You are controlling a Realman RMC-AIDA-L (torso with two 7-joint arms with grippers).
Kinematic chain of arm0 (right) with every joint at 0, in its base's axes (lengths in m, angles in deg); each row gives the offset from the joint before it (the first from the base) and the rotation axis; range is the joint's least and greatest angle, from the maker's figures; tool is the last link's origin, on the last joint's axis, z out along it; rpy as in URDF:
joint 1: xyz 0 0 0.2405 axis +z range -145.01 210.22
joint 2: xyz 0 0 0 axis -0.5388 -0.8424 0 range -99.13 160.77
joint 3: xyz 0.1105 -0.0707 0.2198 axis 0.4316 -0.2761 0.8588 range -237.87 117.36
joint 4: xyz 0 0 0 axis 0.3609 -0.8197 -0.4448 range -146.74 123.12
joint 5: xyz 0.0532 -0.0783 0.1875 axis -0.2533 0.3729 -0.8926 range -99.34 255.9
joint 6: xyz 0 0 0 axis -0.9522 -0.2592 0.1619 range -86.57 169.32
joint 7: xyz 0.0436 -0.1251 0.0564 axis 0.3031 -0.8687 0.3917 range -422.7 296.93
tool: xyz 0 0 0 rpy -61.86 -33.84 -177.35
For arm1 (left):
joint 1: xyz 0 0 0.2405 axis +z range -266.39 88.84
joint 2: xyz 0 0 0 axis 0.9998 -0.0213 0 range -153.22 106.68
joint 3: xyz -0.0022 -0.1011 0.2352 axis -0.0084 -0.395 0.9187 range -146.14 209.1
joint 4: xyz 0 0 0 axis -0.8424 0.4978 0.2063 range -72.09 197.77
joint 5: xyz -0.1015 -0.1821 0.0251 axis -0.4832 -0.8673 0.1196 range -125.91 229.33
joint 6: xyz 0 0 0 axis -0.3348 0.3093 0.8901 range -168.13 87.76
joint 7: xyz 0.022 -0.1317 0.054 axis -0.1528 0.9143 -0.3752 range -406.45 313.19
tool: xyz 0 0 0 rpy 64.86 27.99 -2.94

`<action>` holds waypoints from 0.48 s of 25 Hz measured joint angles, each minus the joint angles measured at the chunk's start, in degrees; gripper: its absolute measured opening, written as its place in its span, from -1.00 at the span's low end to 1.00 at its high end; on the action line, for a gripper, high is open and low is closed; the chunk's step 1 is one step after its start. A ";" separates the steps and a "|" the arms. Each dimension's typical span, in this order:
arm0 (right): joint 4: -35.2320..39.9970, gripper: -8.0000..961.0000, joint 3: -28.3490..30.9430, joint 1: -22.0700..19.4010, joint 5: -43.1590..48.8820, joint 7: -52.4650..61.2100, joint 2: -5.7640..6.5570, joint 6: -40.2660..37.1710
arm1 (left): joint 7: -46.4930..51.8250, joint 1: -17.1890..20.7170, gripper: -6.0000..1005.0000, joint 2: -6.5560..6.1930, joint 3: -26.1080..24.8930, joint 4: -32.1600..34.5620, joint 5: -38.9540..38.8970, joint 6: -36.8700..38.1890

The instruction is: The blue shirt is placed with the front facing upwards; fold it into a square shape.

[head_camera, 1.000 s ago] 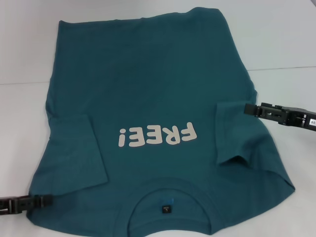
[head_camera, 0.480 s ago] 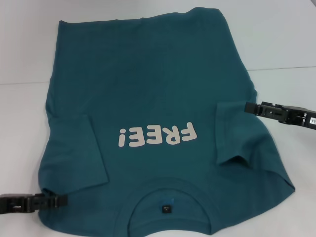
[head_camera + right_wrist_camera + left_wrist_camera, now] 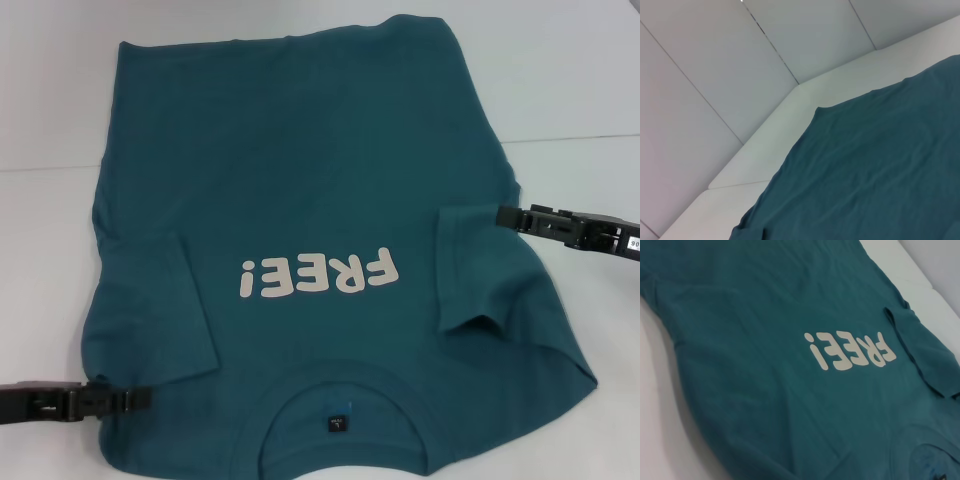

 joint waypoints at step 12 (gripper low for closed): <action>0.00 0.97 0.00 0.17 0.00 0.01 0.08 0.08 | 0.73 1.46 0.77 -0.56 -0.64 0.98 2.40 -0.48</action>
